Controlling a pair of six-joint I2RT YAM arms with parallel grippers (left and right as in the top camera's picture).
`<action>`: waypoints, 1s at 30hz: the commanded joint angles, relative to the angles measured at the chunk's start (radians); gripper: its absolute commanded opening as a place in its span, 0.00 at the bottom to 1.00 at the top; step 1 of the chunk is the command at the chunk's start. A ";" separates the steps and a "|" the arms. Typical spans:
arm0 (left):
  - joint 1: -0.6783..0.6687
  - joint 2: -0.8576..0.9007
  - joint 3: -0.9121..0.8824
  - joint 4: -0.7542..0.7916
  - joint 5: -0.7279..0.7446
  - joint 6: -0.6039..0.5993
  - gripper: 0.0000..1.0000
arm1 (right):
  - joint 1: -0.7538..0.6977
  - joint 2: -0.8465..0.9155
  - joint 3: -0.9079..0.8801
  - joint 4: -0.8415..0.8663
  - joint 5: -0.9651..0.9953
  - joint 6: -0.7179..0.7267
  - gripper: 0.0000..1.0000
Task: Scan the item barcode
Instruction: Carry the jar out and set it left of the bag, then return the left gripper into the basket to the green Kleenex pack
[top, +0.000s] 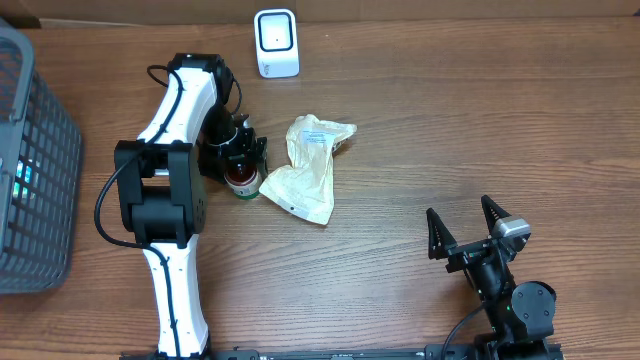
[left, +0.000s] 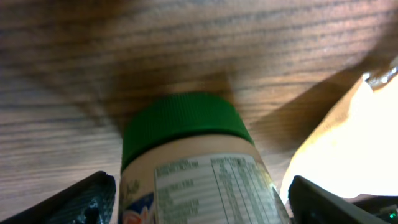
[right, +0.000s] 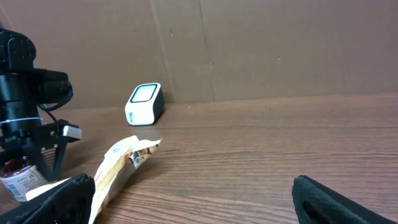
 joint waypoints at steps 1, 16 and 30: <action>0.002 0.012 0.076 -0.007 -0.035 -0.033 1.00 | -0.003 -0.003 -0.011 0.005 -0.002 -0.002 1.00; 0.056 -0.352 0.810 -0.175 -0.352 -0.250 1.00 | -0.003 -0.003 -0.011 0.005 -0.002 -0.002 1.00; 0.720 -0.500 0.706 -0.148 -0.388 -0.361 1.00 | -0.003 -0.003 -0.011 0.005 -0.002 -0.002 1.00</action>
